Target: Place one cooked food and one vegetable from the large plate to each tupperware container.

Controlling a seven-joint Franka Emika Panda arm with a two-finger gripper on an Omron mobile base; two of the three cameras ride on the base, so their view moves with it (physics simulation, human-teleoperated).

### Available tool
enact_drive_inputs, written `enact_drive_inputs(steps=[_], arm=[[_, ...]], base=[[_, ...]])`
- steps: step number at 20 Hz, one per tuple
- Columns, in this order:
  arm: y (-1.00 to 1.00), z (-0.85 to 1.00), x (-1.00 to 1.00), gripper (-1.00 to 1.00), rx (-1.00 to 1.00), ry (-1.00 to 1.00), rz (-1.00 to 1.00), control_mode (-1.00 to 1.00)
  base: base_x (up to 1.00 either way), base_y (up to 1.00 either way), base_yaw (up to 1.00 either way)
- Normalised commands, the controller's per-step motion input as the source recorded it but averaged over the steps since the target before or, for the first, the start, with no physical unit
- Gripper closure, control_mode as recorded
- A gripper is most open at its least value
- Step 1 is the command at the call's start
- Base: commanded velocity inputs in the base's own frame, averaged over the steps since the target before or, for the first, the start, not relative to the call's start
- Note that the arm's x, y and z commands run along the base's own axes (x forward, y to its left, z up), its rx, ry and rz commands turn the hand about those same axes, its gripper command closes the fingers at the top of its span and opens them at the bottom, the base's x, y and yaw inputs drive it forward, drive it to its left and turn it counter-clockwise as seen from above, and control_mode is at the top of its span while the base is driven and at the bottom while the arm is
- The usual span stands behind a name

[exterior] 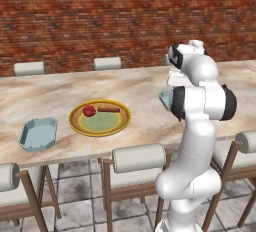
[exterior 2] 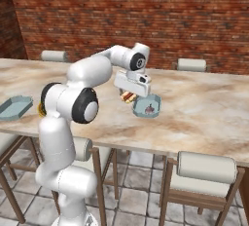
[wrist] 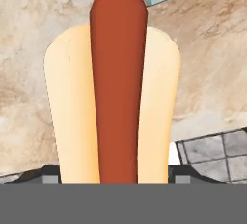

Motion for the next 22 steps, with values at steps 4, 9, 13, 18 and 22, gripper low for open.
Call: enact_drive_inputs(steps=[4, 9, 13, 18, 22], arm=[[-0.29, -0.34, 0.36, 1.00, -0.02, -0.01, 0.10, -1.00], [-0.30, -0.47, 0.52, 1.00, -0.07, -0.03, 0.10, -1.00], [-0.07, -0.43, 0.55, 1.00, -0.08, -0.01, 0.10, -1.00], [-0.04, -0.18, 0.53, 1.00, -0.02, 0.00, 0.12, -1.00], [0.00, -0.09, 0.30, 1.00, 0.00, 0.00, 0.11, -1.00]], base=[[0.00, 0.00, 0.00], [0.00, 0.00, 0.00], [0.00, 0.00, 0.00], [0.00, 0.00, 0.00], [0.00, 0.00, 0.00]])
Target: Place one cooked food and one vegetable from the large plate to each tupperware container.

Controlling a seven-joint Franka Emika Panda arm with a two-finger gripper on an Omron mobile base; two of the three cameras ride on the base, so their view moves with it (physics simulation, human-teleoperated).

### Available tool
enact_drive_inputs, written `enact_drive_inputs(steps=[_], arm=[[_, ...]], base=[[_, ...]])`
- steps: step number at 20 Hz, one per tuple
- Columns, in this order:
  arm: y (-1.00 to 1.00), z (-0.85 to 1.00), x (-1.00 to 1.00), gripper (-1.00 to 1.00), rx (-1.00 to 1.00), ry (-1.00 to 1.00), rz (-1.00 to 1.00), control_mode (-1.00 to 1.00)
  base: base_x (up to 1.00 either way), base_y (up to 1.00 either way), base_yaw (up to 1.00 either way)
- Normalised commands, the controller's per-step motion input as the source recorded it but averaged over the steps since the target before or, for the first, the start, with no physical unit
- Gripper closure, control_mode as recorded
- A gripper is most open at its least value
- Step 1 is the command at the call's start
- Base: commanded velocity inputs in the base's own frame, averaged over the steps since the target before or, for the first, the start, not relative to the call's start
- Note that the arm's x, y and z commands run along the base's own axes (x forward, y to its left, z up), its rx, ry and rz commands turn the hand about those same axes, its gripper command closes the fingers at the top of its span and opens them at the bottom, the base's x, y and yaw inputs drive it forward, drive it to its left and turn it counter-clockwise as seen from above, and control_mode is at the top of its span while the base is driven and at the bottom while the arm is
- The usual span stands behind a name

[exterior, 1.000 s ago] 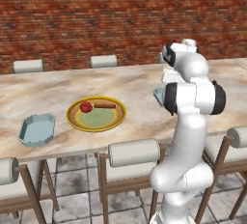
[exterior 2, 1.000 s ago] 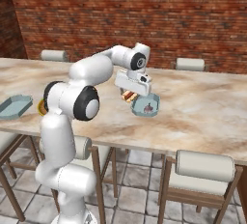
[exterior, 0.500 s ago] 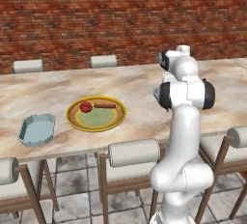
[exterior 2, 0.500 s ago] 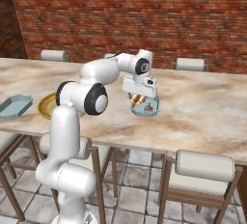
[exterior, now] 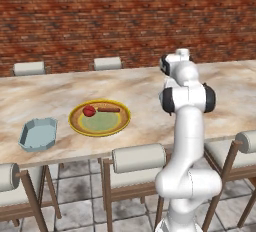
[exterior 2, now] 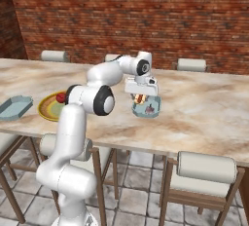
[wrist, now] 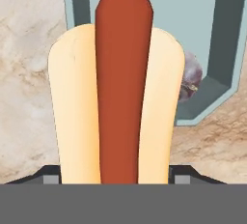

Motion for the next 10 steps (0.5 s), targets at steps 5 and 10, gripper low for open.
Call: enact_drive_inputs(steps=[5, 10], arm=[[-0.01, -0.26, 0.44, 1.00, 0.00, 0.00, 0.11, -1.00], [0.00, -0.40, 0.08, 1.00, 0.00, 0.00, 0.06, -1.00]], base=[[0.00, 0.00, 0.00], [0.00, 0.00, 0.00]])
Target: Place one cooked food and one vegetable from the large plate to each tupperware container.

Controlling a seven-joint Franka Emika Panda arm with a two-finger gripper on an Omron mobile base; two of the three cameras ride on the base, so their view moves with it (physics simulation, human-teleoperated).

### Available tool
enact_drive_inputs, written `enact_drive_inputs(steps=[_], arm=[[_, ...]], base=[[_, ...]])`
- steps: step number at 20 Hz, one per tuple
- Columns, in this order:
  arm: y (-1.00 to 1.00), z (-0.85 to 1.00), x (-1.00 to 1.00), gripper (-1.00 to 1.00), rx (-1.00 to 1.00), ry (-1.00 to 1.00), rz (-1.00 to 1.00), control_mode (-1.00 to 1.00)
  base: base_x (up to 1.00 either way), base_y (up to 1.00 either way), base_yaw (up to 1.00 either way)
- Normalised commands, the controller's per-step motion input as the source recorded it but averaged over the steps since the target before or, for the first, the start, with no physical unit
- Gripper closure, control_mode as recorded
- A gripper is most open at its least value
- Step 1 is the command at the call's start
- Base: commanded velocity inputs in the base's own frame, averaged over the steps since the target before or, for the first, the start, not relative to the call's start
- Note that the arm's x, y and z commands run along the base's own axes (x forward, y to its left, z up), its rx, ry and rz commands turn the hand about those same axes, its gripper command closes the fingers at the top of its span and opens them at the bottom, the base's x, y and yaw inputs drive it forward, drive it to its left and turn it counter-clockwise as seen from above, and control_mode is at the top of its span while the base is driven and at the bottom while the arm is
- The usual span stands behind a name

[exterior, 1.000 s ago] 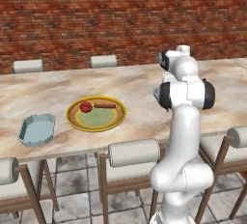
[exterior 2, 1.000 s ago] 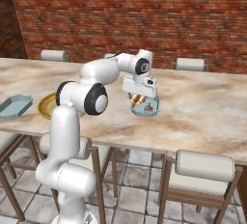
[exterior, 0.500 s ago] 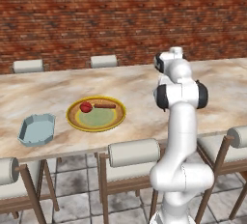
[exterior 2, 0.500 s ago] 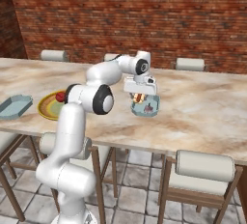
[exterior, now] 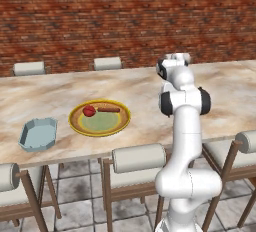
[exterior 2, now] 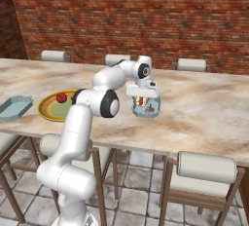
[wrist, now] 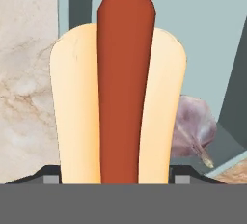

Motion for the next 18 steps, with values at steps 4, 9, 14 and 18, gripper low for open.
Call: enact_drive_inputs(steps=[4, 9, 14, 18], arm=[[-0.08, -0.26, 0.07, 1.00, 0.00, 0.00, 0.02, -1.00], [0.00, -0.01, 0.00, 1.00, 0.00, 0.00, 0.00, -1.00], [0.00, 0.00, 0.00, 1.00, 0.00, 0.00, 0.00, -1.00], [0.00, 0.00, 0.00, -1.00, 0.00, 0.00, 0.00, -1.00]], base=[[0.00, 0.00, 0.00], [0.00, 0.00, 0.00], [0.00, 0.00, 0.00], [0.00, 0.00, 0.00]])
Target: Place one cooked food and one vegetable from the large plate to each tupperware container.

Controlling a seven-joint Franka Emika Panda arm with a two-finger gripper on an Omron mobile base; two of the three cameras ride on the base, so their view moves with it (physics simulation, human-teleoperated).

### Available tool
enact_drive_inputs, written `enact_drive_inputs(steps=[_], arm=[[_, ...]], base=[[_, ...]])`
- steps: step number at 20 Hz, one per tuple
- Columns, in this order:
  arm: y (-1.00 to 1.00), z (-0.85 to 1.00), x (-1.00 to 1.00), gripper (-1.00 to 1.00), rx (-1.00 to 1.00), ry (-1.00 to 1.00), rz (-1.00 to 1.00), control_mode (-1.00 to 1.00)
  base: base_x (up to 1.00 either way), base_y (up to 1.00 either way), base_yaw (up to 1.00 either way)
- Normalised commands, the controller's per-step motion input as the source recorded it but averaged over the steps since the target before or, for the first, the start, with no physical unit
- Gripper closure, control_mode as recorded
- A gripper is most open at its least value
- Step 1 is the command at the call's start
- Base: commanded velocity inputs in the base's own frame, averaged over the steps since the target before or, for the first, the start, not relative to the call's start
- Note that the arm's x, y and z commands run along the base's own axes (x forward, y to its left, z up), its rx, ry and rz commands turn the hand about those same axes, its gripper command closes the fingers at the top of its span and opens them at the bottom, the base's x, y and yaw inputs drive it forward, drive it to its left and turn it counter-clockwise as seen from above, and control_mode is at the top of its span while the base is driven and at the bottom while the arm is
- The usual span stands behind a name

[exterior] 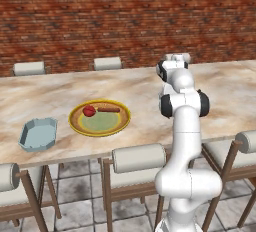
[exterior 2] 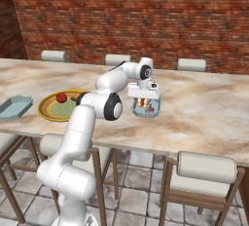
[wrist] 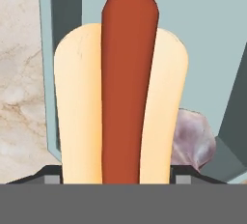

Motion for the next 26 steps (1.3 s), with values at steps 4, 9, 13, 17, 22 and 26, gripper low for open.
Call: enact_drive_inputs(steps=[4, 9, 13, 17, 22, 26], arm=[[0.00, 0.00, 0.00, -1.00, 0.00, 0.00, 0.00, -1.00], [0.03, 0.00, 0.00, -1.00, 0.00, 0.00, 0.00, -1.00], [0.15, 0.00, 0.00, -1.00, -0.02, 0.03, 0.00, -1.00], [0.08, 0.00, -0.06, -1.00, -0.06, 0.03, -0.03, -1.00], [0.04, 0.20, -0.59, -1.00, -0.04, 0.00, -0.12, -1.00], [0.27, 0.53, -0.93, -1.00, 0.00, 0.00, 0.00, -1.00]], base=[[0.00, 0.00, 0.00], [0.00, 0.00, 0.00], [0.00, 0.00, 0.00], [0.00, 0.00, 0.00], [0.00, 0.00, 0.00], [0.00, 0.00, 0.00]])
